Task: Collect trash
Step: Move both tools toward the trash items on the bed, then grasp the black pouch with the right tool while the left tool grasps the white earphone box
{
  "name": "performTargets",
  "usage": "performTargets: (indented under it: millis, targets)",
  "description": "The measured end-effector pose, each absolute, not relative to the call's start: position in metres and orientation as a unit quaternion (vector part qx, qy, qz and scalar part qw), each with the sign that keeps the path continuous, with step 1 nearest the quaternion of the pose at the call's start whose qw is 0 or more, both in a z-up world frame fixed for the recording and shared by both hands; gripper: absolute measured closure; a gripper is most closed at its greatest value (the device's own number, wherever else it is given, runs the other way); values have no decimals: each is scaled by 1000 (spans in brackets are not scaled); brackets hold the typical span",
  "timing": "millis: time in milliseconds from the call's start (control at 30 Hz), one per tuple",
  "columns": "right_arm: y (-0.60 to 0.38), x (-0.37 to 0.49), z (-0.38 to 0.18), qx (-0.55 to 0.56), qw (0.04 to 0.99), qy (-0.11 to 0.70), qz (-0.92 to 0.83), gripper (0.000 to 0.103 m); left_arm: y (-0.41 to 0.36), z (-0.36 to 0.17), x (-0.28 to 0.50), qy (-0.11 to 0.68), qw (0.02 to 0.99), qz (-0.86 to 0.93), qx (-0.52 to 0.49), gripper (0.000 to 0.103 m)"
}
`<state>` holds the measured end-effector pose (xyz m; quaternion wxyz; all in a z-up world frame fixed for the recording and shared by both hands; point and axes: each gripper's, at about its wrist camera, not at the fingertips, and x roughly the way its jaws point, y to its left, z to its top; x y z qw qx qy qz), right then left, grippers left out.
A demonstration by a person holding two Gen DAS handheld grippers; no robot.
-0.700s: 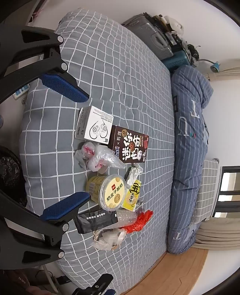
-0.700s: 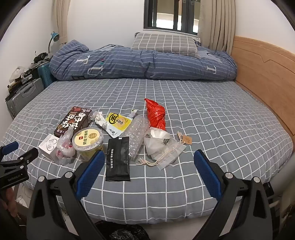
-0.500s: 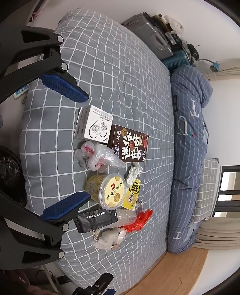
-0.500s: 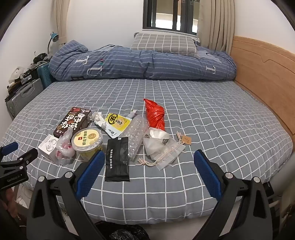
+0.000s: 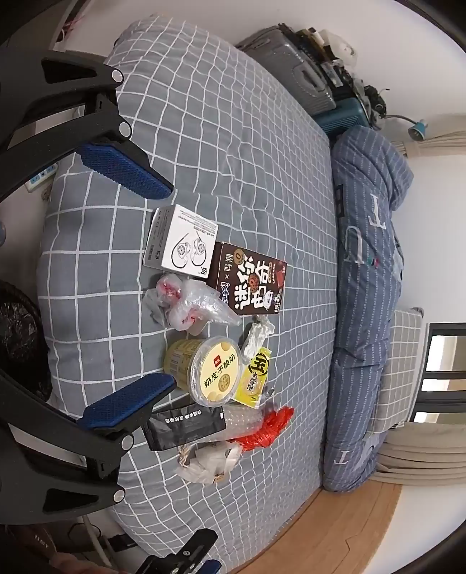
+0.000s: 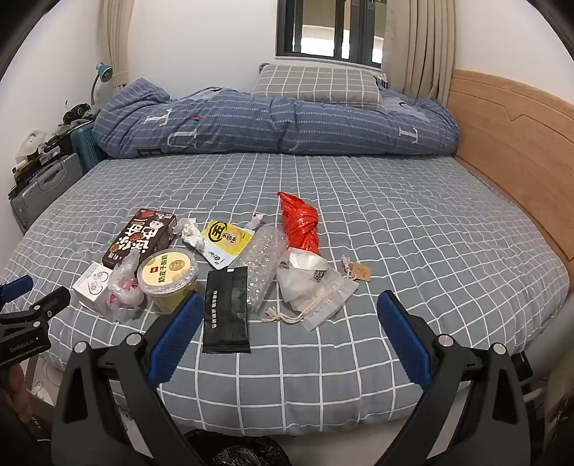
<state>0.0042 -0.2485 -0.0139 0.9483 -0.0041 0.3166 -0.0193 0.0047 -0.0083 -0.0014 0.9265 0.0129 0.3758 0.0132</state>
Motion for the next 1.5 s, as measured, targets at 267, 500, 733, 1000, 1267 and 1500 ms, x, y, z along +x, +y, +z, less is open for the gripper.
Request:
performTargets:
  millis: [267,500,733,1000,1267,1500]
  targets:
    - [-251,5,-15,-4,948,317,-20,10,-8,0,4,374,927,14,12,7]
    - [-250,5,-14,-3,949,316,-18,10,-7,0,4,374,927,14,11,7]
    - [-232,12,-14,-2,947,322,-3,10,4,-7,7,383,923,26,11,7]
    - [-191,46,-43,-30,932,361,24,10,36,-33,28,409,912,41,4,7]
    - [-167,75,-78,-43,911,409,35,10,50,-64,56,436,898,48,16,7]
    - [-162,89,-101,-47,896,440,34,10,60,-86,69,458,888,42,18,7]
